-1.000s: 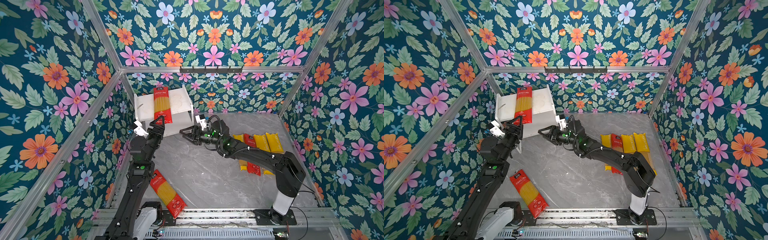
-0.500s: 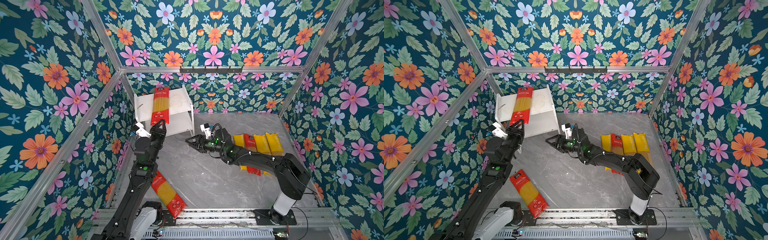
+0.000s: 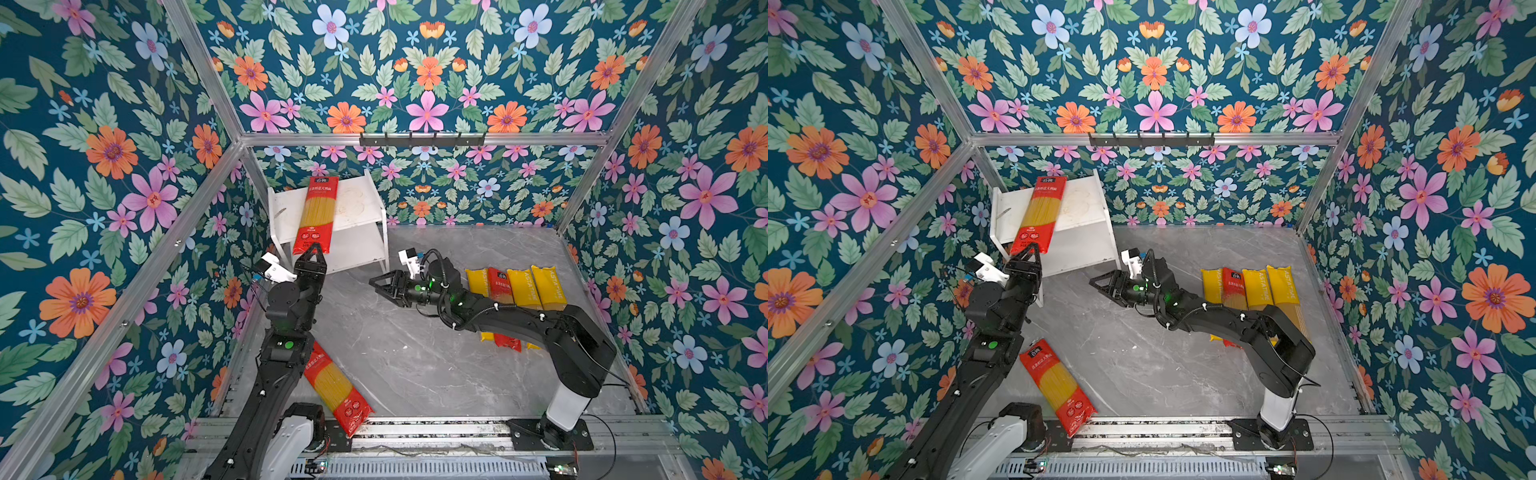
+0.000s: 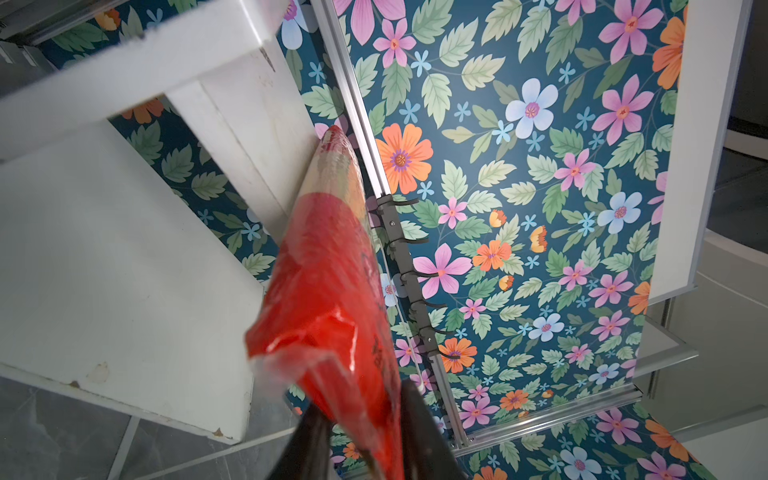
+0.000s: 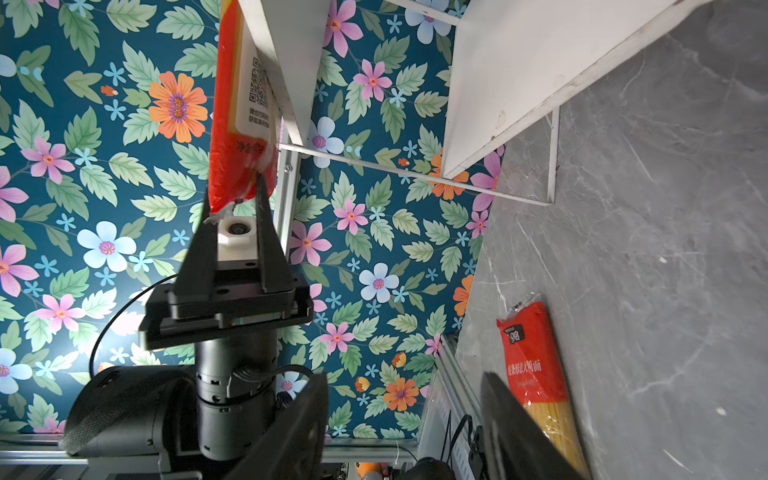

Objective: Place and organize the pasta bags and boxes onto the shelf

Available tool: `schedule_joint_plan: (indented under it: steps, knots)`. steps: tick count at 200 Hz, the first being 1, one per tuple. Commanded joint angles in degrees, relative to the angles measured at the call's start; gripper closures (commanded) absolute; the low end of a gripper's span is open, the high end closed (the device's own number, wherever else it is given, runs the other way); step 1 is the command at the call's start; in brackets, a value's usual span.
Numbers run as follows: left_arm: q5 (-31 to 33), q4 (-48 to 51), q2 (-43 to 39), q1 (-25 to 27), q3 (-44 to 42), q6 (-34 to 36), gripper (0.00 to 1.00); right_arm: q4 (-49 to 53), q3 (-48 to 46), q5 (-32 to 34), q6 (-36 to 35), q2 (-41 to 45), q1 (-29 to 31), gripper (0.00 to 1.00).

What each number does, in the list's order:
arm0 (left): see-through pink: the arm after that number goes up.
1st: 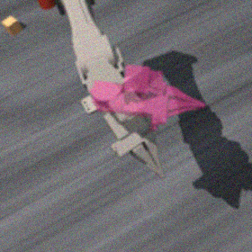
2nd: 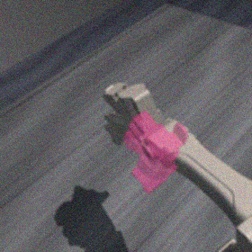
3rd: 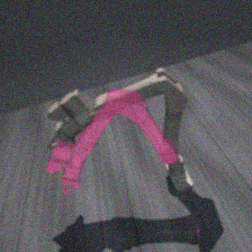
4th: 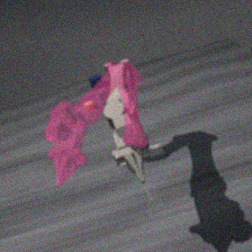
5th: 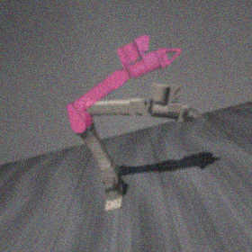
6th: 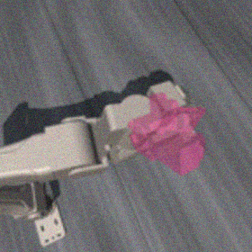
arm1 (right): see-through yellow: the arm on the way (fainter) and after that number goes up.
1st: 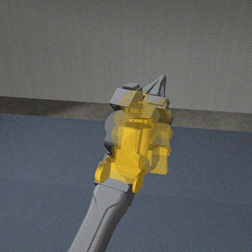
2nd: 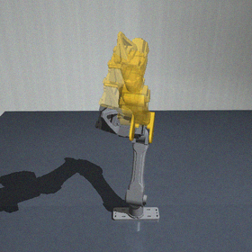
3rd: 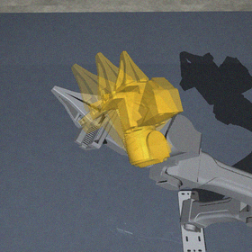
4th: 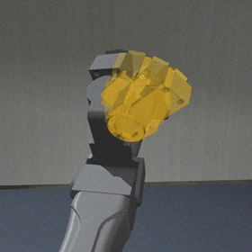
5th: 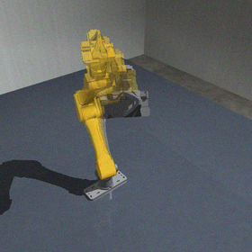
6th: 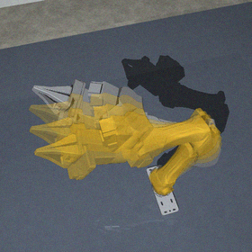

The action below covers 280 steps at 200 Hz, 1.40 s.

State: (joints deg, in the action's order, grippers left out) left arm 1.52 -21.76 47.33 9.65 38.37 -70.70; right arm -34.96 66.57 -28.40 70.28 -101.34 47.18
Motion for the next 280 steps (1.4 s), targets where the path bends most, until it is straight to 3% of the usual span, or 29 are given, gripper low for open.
schedule_joint_plan:
  steps: [1,29,56,88,135,163,238,280]
  knots:
    - [-1.1,-1.6,-0.3,-0.1,0.4,-0.1,0.47,-2.4,0.1,-0.4,0.7,-0.4,0.2,0.41]
    - [-1.5,1.0,1.3,-0.5,3.2,0.9,0.33,-2.5,0.4,-0.8,0.9,-0.7,0.4,0.41]
    - [-4.0,0.7,4.7,-1.9,5.1,0.7,0.34,-2.2,-0.1,-0.8,0.8,-0.1,0.4,0.41]
    - [-3.1,-0.1,5.8,-2.5,4.9,0.5,0.51,-1.9,-1.0,-0.4,0.7,0.3,0.4,0.41]
    - [-1.8,-3.3,4.7,-2.5,2.7,-0.9,0.88,-2.8,-1.1,-1.0,1.5,-0.6,0.5,0.41]
    - [1.4,-2.6,2.9,-2.5,2.0,-1.3,1.00,-2.9,-1.0,-0.9,1.6,-0.6,0.7,0.41]
    - [14.4,-3.6,-3.2,-2.4,-2.2,-1.6,1.00,-2.0,-0.8,-0.8,1.5,-1.0,1.0,0.41]
    - [16.4,-4.5,0.3,-2.4,0.1,-1.8,1.00,-1.4,-0.1,-0.8,1.5,-1.6,1.1,0.41]
